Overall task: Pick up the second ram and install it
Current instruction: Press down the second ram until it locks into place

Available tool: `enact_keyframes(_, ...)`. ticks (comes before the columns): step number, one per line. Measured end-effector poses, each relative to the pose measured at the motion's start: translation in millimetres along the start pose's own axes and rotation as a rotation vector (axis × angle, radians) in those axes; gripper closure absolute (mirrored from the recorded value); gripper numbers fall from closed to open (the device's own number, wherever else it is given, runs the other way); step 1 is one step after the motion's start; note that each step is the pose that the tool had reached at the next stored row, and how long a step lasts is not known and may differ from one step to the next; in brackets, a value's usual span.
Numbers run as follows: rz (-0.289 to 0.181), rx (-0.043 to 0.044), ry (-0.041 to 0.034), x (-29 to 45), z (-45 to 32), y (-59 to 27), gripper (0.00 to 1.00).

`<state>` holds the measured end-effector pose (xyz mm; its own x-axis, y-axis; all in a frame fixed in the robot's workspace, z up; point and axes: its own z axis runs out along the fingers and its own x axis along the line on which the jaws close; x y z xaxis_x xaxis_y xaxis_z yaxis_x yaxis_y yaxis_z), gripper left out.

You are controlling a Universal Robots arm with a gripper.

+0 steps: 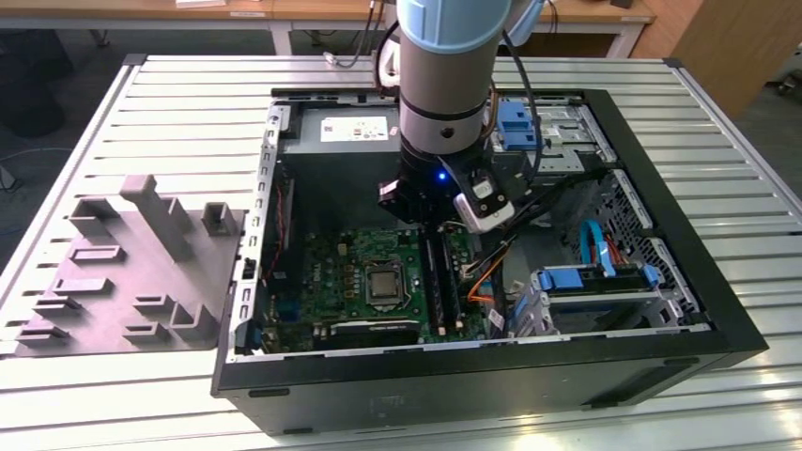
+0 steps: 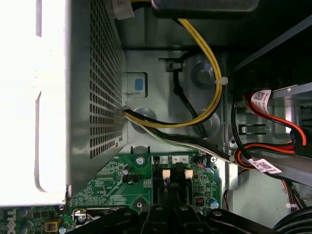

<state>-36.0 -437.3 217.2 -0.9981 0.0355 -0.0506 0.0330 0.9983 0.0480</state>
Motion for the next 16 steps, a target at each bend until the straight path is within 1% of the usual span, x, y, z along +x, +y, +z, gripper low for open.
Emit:
enact_keyframes(4,0.000,-0.0001,0.0000,0.0,0.0,0.0,0.89)
enact_keyframes(7,0.000,-0.0016,-0.0006,-0.2,-2.7,0.3,0.89)
enact_keyframes(11,0.000,-0.0003,-0.0001,-0.6,-12.2,0.6,0.89)
enact_keyframes(16,0.000,-0.0001,-0.0001,-1.3,-26.6,1.3,0.89)
